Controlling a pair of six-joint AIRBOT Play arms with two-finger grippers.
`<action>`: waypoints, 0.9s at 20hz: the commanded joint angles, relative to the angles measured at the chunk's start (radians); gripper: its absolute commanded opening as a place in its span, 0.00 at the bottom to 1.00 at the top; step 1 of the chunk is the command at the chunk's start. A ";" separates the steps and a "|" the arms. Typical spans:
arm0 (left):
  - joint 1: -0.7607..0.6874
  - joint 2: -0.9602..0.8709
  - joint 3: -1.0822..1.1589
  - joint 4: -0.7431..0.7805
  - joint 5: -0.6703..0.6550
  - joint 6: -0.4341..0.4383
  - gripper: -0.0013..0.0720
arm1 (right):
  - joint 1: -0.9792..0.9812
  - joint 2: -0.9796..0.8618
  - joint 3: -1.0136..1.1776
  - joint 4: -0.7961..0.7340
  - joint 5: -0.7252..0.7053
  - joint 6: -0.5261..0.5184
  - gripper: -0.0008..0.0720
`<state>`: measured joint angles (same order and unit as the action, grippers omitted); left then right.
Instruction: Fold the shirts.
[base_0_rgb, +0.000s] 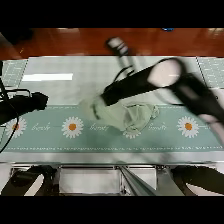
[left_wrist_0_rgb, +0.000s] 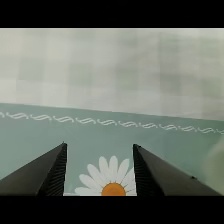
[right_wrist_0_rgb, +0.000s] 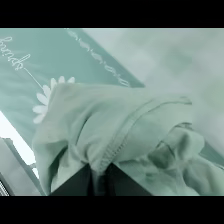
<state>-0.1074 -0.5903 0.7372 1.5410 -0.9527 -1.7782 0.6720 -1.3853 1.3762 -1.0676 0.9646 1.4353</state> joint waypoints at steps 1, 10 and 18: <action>0.013 -0.001 0.000 -0.013 -0.048 -0.018 0.71 | 0.050 -0.193 -0.016 0.222 -0.178 0.014 0.23; -0.002 -0.034 -0.016 -0.126 -0.283 0.042 0.71 | -0.568 0.023 0.084 0.175 0.229 0.000 0.56; 0.142 -0.277 -0.167 -0.849 -0.203 0.399 0.71 | -1.072 0.505 -0.758 -0.019 0.149 -0.020 0.56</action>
<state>0.0353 -0.7597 0.6025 0.9207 -1.1999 -1.5177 -0.2470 -1.0187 0.8852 -1.1000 1.1503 1.4647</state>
